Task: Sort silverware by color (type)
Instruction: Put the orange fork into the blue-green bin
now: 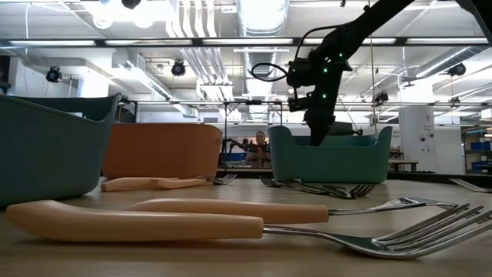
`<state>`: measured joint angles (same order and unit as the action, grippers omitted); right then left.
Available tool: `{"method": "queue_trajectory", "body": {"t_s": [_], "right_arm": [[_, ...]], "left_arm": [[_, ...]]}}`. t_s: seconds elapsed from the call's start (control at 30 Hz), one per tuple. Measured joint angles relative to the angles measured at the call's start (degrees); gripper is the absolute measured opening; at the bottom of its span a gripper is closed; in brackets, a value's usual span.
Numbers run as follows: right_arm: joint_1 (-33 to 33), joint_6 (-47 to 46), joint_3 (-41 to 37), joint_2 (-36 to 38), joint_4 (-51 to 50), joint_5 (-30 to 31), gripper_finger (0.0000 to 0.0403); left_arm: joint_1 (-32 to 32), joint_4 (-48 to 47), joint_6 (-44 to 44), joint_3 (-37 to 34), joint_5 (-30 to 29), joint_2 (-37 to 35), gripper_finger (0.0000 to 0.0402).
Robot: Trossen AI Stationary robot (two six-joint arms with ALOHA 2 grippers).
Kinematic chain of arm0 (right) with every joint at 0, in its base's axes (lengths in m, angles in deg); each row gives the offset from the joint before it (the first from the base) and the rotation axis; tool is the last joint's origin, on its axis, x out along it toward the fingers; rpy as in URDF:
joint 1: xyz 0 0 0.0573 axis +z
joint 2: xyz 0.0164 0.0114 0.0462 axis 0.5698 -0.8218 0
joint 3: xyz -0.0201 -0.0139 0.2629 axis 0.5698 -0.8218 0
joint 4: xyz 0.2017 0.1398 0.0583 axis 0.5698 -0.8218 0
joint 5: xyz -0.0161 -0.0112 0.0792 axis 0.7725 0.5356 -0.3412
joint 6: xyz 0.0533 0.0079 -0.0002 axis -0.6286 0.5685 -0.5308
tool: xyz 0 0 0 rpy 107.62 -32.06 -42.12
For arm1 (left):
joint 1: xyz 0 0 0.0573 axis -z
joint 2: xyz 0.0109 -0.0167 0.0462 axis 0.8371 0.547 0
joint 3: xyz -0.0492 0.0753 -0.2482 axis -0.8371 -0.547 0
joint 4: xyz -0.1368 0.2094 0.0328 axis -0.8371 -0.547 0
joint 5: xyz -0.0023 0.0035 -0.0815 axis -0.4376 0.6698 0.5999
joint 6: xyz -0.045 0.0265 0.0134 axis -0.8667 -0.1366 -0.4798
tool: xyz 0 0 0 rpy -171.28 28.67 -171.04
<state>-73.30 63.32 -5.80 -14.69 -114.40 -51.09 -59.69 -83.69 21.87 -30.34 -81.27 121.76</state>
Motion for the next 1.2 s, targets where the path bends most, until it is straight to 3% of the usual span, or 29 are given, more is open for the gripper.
{"method": "queue_trajectory", "body": {"t_s": [0.33,0.83,1.2], "right_arm": [[0.06,-8.07,0.0,2.71,-0.3,-0.02,0.0107],[6.53,-28.73,-0.02,21.61,2.35,-0.44,0.007],[19.16,-46.87,-0.02,31.66,4.01,-0.46,0.0068]], "left_arm": [[0.0,-2.27,-2.09,-0.02,0.04,-0.02,0.0095],[0.02,-9.84,-7.02,-0.02,0.54,0.11,0.0095],[0.24,-17.49,-15.78,-0.02,15.17,6.03,0.0095]]}}
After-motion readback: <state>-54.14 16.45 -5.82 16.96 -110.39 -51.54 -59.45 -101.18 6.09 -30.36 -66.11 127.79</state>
